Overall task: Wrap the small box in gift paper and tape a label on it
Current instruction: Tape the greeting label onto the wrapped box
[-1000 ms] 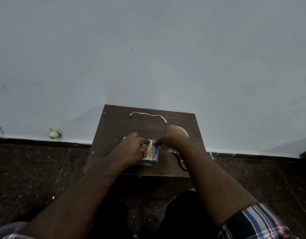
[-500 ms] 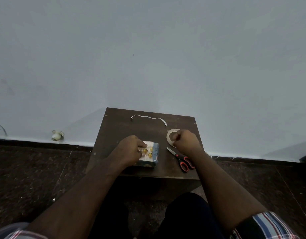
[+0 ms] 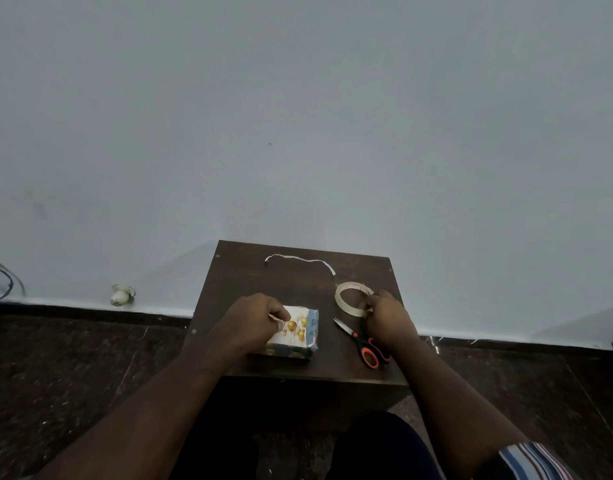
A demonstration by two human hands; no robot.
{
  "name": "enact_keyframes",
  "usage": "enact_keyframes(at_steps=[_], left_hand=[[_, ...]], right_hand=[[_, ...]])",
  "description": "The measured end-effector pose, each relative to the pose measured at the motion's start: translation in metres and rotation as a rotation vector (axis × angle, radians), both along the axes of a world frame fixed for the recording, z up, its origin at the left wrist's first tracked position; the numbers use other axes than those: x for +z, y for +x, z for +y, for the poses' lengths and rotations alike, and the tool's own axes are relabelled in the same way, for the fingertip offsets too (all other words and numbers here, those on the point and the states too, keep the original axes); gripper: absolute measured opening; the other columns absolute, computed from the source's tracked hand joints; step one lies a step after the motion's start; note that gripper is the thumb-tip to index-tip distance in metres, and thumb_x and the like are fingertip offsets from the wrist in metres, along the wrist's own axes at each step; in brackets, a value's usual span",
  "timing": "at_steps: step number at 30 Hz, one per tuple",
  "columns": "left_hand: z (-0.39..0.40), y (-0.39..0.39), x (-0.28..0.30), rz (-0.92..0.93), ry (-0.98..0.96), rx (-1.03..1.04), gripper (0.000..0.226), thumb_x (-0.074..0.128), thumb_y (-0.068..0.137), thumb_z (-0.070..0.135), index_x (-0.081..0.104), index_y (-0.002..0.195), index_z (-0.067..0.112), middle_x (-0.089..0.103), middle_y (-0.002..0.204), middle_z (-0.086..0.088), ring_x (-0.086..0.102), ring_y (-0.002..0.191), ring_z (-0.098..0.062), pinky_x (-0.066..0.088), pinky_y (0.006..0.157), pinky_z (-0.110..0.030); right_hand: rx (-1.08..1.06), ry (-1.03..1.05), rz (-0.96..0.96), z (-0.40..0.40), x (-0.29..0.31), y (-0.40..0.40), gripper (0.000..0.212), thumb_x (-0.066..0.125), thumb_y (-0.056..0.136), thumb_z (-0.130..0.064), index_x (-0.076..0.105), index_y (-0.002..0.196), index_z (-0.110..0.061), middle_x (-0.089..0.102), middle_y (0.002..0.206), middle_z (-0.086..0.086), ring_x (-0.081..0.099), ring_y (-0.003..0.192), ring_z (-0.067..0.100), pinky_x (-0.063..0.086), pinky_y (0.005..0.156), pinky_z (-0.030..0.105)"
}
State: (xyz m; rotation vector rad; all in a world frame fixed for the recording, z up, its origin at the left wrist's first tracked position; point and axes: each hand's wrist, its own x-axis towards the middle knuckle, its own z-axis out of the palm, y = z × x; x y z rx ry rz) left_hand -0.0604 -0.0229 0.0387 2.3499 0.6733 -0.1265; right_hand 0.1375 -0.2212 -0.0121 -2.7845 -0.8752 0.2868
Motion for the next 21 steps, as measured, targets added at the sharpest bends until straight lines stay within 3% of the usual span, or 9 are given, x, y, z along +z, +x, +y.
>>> enact_keyframes(at_steps=[3,6,8,12,15,18,21], left_hand=[[-0.002,-0.004,0.007,-0.176,-0.107,0.091,0.020,0.066,0.093,0.018,0.076,0.105,0.032,0.072,0.109,0.017,0.066,0.100,-0.002,0.052,0.084,-0.021],[-0.014,0.000,0.014,-0.274,-0.249,0.159,0.019,0.067,0.093,0.018,0.075,0.106,0.029,0.074,0.091,0.014,0.071,0.087,-0.003,0.058,0.078,-0.024],[-0.028,0.002,0.020,-0.339,-0.442,0.236,0.021,0.068,0.094,0.017,0.074,0.113,0.021,0.076,0.091,0.006,0.074,0.083,-0.007,0.061,0.077,-0.027],[-0.048,0.000,0.034,-0.409,-0.788,0.374,0.026,0.063,0.098,0.025,0.066,0.124,0.018,0.076,0.105,0.000,0.074,0.093,-0.010,0.060,0.085,-0.030],[-0.053,-0.012,0.045,-0.516,-1.067,0.405,0.024,0.060,0.100,0.019,0.067,0.122,0.012,0.077,0.107,-0.006,0.074,0.103,-0.021,0.057,0.094,-0.041],[-0.054,-0.031,0.044,-0.571,-1.021,0.385,0.031,0.061,0.098,0.010,0.064,0.129,0.011,0.076,0.109,-0.009,0.073,0.104,-0.023,0.056,0.096,-0.046],[-0.054,-0.052,0.042,-0.575,-0.816,0.319,0.042,0.069,0.093,0.014,0.061,0.134,0.020,0.078,0.104,-0.005,0.074,0.102,-0.020,0.054,0.100,-0.046]], right_hand=[[-0.076,0.249,0.059,0.005,0.009,-0.010,0.015,0.062,0.089,-0.009,0.070,0.088,-0.022,0.059,0.100,-0.001,0.059,0.094,0.019,0.042,0.076,0.028],[-0.116,0.414,0.142,0.006,0.025,-0.027,0.011,0.066,0.090,-0.014,0.069,0.087,-0.025,0.064,0.099,-0.006,0.059,0.089,0.012,0.043,0.071,0.025],[-0.150,0.544,0.218,0.005,0.037,-0.045,0.012,0.067,0.090,-0.016,0.071,0.088,-0.028,0.067,0.097,-0.008,0.061,0.085,0.009,0.048,0.065,0.024],[-0.117,0.746,0.301,0.005,0.052,-0.095,0.024,0.073,0.087,-0.012,0.070,0.084,-0.035,0.069,0.081,-0.006,0.065,0.074,0.018,0.055,0.066,0.036],[0.005,0.840,0.354,0.002,0.053,-0.127,0.027,0.075,0.087,-0.009,0.071,0.087,-0.036,0.070,0.087,-0.007,0.066,0.076,0.010,0.055,0.067,0.023],[0.073,0.794,0.420,-0.001,0.053,-0.141,0.026,0.076,0.086,-0.009,0.073,0.097,-0.032,0.072,0.091,-0.008,0.068,0.080,0.006,0.055,0.072,0.021],[0.000,0.877,0.486,0.003,0.068,-0.139,0.029,0.073,0.087,-0.003,0.073,0.100,-0.030,0.075,0.086,0.003,0.069,0.073,0.012,0.058,0.070,0.035]])
